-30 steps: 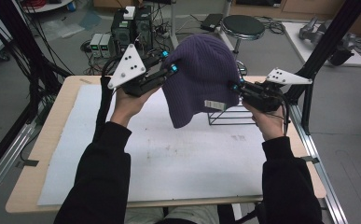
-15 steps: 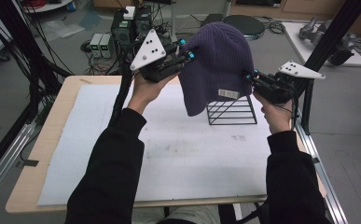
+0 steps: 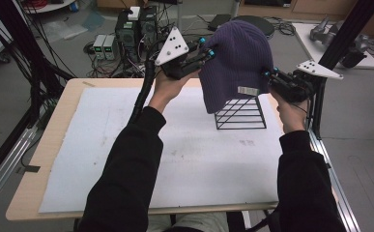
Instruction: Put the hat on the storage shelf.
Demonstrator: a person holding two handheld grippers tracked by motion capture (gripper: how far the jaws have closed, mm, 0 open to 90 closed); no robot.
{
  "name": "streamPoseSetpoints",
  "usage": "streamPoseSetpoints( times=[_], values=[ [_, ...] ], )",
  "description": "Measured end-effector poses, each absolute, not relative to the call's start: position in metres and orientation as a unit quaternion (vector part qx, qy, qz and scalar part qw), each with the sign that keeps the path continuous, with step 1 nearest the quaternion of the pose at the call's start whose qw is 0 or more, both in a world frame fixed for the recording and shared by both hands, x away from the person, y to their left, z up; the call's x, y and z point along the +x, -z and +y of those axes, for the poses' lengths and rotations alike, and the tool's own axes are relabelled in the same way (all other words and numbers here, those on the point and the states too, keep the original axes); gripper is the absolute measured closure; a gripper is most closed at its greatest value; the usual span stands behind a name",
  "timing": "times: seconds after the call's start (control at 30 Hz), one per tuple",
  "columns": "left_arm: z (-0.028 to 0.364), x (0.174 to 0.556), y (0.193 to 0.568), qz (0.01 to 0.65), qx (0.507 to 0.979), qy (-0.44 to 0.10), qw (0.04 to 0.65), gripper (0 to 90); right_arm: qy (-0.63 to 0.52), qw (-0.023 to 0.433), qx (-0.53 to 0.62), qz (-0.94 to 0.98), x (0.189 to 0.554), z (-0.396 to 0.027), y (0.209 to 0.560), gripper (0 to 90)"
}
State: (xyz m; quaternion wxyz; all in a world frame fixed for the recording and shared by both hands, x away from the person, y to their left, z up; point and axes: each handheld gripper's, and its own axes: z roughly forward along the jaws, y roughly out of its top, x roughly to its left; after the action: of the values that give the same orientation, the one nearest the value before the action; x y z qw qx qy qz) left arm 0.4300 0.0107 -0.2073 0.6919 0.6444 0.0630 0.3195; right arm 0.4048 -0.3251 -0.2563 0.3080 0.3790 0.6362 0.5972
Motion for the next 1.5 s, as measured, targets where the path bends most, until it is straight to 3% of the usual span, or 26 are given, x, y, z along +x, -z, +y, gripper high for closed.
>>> streamPoseSetpoints(
  times=[0.8, 1.5],
  values=[
    [-0.034, 0.46, 0.215, 0.069, 0.641, -0.301, 0.703, 78.5, -0.603, 0.337, 0.423, 0.586, 0.417, -0.356, 0.266, 81.7],
    [-0.051, 0.47, 0.226, 0.073, 0.645, -0.348, 0.676, 78.2, -0.575, 0.356, 0.448, 0.586, 0.433, -0.36, 0.279, 81.5]
  ],
)
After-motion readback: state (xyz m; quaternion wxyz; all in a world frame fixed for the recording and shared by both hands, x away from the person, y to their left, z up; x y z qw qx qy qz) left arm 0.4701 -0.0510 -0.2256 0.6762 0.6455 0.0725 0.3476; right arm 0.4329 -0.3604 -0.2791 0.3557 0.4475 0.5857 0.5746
